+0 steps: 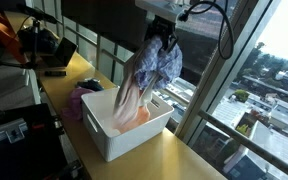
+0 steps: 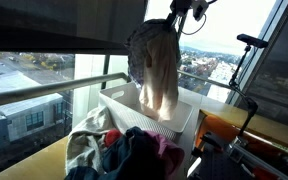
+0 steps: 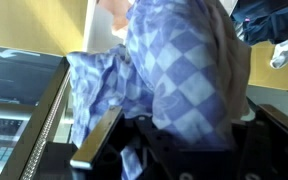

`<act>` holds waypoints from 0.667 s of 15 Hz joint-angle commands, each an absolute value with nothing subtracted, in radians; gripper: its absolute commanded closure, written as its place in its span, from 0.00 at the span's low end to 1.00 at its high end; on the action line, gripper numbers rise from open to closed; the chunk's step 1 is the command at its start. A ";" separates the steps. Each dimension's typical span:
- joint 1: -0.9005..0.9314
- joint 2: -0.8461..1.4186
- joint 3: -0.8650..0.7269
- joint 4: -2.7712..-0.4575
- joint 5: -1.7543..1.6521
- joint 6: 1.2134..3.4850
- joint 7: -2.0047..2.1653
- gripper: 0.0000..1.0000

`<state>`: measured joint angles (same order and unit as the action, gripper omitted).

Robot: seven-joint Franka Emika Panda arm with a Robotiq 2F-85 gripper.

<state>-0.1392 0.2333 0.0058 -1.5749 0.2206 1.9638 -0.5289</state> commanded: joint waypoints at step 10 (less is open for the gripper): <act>-0.071 0.460 0.043 -1.736 0.118 2.200 -0.506 0.67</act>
<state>-0.0858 0.4637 0.0281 -1.7194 0.1774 2.1525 -0.5259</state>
